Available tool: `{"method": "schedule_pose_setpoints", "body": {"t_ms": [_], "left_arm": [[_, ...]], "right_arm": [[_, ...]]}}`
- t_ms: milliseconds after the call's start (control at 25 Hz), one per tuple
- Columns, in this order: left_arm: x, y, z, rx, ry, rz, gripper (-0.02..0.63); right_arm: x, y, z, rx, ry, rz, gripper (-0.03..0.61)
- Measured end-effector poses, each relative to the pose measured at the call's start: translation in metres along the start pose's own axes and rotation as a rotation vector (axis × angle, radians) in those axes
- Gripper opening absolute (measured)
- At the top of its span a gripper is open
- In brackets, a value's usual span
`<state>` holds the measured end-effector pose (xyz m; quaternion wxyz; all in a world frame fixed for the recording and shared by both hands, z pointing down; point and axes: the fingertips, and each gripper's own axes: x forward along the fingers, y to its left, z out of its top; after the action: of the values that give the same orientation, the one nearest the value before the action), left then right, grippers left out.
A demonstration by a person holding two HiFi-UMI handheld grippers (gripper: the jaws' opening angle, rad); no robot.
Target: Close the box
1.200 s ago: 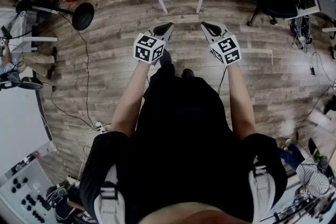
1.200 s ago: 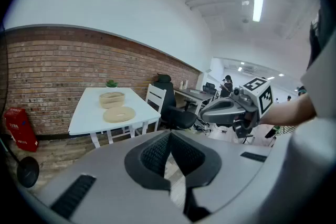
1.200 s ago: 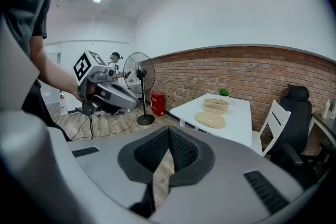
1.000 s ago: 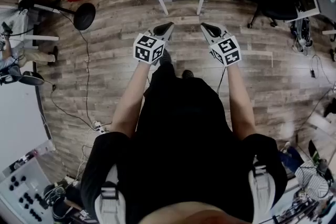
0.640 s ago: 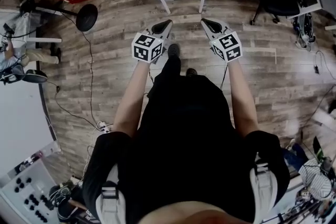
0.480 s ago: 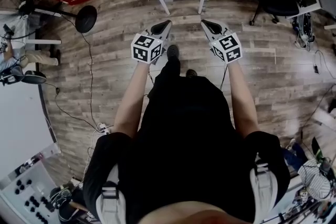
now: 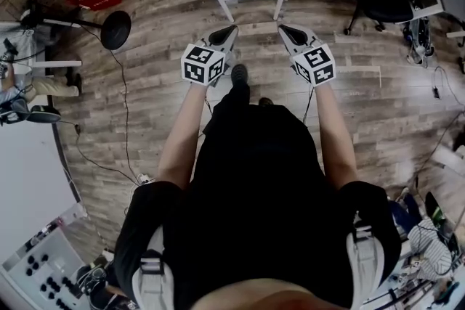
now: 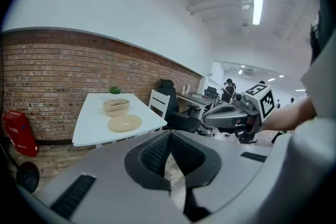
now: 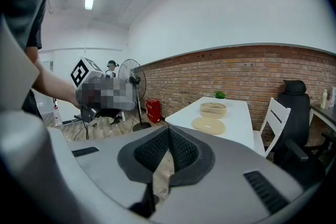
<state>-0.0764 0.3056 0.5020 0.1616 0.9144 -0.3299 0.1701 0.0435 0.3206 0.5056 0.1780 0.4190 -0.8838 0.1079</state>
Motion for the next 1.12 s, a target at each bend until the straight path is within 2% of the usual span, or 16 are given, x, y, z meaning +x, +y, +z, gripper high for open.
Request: {"method": "schedule_pose_setpoints", "body": {"t_ms": [400, 760, 1120], "left_arm": [[0.014, 0.033, 0.011, 0.0, 0.005, -0.03, 0.018], [0.046, 0.062, 0.024, 0.044, 0.038, -0.107, 0.02], [0.071, 0.105, 0.032, 0.04, 0.056, -0.165, 0.018]], "right_arm": [[0.04, -0.014, 0.009, 0.019, 0.023, -0.015, -0.003], [0.076, -0.042, 0.012, 0.043, 0.059, -0.09, -0.003], [0.11, -0.063, 0.019, 0.084, 0.077, -0.151, -0.003]]}}
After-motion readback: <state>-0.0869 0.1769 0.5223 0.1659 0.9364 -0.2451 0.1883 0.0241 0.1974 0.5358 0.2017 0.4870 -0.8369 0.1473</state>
